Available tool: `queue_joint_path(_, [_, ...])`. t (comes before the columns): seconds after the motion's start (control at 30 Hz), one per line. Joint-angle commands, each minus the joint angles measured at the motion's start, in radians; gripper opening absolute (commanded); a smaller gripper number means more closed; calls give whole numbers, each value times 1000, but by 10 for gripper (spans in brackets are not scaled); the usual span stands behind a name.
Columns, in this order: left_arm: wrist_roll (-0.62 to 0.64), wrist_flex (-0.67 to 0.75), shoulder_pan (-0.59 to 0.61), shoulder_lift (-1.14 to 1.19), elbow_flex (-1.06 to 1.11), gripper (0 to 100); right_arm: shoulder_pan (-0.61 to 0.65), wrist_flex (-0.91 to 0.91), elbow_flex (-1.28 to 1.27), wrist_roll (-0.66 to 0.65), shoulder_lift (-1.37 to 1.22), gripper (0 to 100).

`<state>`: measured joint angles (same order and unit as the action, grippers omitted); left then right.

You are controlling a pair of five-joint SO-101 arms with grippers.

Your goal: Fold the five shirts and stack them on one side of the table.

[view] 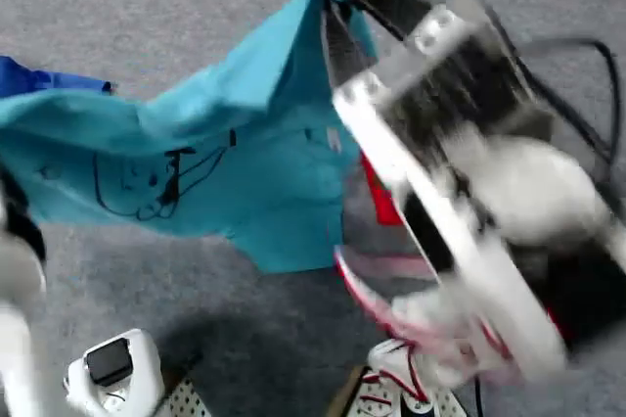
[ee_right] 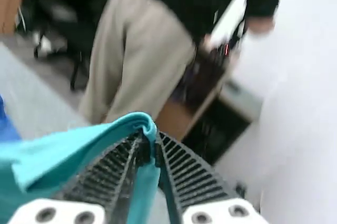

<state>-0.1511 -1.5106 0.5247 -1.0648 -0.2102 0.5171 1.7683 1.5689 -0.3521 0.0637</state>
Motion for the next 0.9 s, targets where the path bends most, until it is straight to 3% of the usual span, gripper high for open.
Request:
queue_joint_path(0.0, [6,-3,11,-91,-35,19,56,15,19,-34,110,2])
queue_joint_path(0.3, [5,-219,11,-180,-43,19,74,15,15,-32,259,2])
queue_joint_path(0.47, [8,-249,11,-199,-12,19,74,3,-117,-32,312,2])
queue_joint_path(0.73, [8,-247,11,-205,161,19,217,-258,-463,-31,308,2])
queue_joint_path(0.87, [5,-247,11,-205,195,19,225,-344,-529,-40,312,2])
